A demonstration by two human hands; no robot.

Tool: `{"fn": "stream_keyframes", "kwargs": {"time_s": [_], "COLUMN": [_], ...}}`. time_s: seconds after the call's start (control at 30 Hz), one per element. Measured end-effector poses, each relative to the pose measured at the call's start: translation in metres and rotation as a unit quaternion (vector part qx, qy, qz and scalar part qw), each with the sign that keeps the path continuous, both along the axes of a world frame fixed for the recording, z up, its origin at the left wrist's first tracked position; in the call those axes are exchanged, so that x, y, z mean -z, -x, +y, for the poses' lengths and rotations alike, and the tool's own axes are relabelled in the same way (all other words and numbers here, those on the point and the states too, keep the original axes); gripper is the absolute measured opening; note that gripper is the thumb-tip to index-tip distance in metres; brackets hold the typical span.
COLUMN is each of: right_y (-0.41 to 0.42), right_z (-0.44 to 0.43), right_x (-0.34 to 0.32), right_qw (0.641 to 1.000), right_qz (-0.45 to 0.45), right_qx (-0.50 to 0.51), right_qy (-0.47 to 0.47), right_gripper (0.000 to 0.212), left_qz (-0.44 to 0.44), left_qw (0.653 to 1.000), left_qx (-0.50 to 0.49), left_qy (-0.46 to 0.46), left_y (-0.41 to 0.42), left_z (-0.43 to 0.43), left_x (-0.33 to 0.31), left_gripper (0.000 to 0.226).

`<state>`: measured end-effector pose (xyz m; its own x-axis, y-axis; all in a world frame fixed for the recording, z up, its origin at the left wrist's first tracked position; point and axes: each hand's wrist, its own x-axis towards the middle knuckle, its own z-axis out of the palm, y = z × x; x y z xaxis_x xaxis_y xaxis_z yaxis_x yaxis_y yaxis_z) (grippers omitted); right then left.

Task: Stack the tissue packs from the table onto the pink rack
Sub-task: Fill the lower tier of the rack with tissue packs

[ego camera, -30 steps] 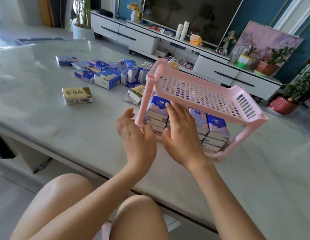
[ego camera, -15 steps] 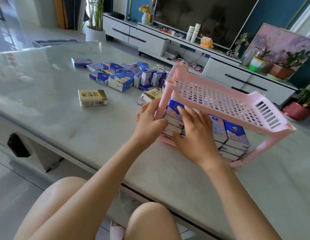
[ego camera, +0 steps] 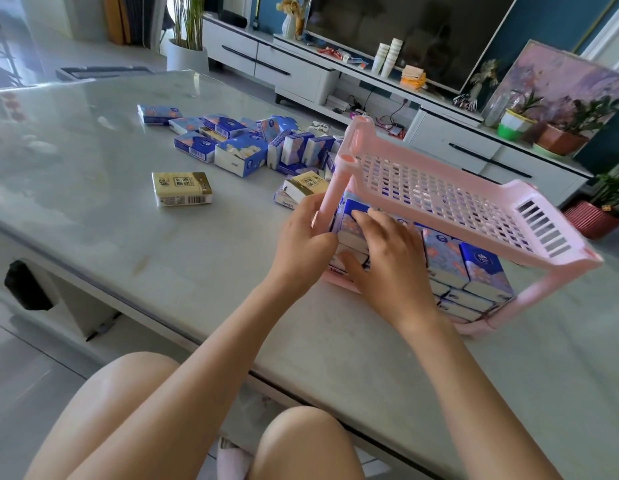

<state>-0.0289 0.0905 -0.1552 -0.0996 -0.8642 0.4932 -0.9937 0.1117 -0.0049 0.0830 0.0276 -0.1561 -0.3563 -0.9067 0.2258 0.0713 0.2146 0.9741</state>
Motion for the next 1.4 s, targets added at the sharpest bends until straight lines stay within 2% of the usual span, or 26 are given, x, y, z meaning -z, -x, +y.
{"fn": "stream_keyframes", "kwargs": {"time_s": [0.1, 0.2, 0.4, 0.53, 0.7, 1.0, 1.1, 1.17, 1.27, 1.33, 1.4], "right_y": [-0.004, 0.0, 0.033, 0.053, 0.057, 0.054, 0.053, 0.047, 0.035, 0.033, 0.043], "right_z": [0.002, 0.016, 0.057, 0.072, 0.072, 0.066, 0.066, 0.069, 0.086, 0.098, 0.105], "right_x": [-0.001, -0.003, 0.003, 0.0, 0.008, 0.015, 0.014, 0.011, 0.017, 0.023, 0.024], "right_qw": [1.0, 0.999, 0.996, 0.994, 0.989, 0.988, 0.992, 0.99, 0.945, 0.883, 0.804], "right_qz": [-0.003, -0.029, -0.012, 0.017, 0.038, 0.042, 0.028, -0.023, -0.109, -0.198, -0.323], "right_qx": [-0.005, -0.001, 0.067, 0.096, 0.143, 0.145, 0.118, 0.066, 0.028, 0.071, 0.135], "right_qy": [-0.018, 0.014, 0.053, 0.041, -0.004, -0.014, 0.036, 0.125, 0.309, 0.419, 0.481], "right_gripper": [0.061, 0.067, 0.068, 0.069, 0.068, 0.07, 0.067, 0.055, 0.03, 0.025, 0.028], "left_qz": [0.009, 0.019, 0.008, 0.039, 0.037, 0.027, 0.031, 0.041, 0.055, 0.068, 0.078], "left_qw": [1.0, 0.999, 0.994, 0.983, 0.99, 0.996, 0.996, 0.996, 0.997, 0.996, 0.996], "left_qx": [0.014, 0.031, 0.105, 0.175, 0.121, 0.057, 0.05, 0.046, 0.032, 0.024, 0.03], "left_qy": [-0.013, -0.038, -0.038, -0.05, -0.06, -0.066, -0.062, -0.057, -0.051, -0.048, -0.038], "left_y": [0.001, -0.002, -0.007, -0.007, -0.002, 0.005, 0.007, 0.008, 0.011, 0.013, 0.014], "left_z": [0.001, 0.0, 0.003, -0.005, -0.003, -0.005, -0.004, -0.003, -0.003, -0.001, 0.0], "left_x": [0.0, -0.001, -0.004, -0.002, -0.002, 0.003, 0.003, 0.003, 0.007, 0.011, 0.014], "left_gripper": [0.057, 0.064, 0.045, 0.052, 0.016, 0.004, 0.013, 0.007, 0.031, 0.034, 0.03]}}
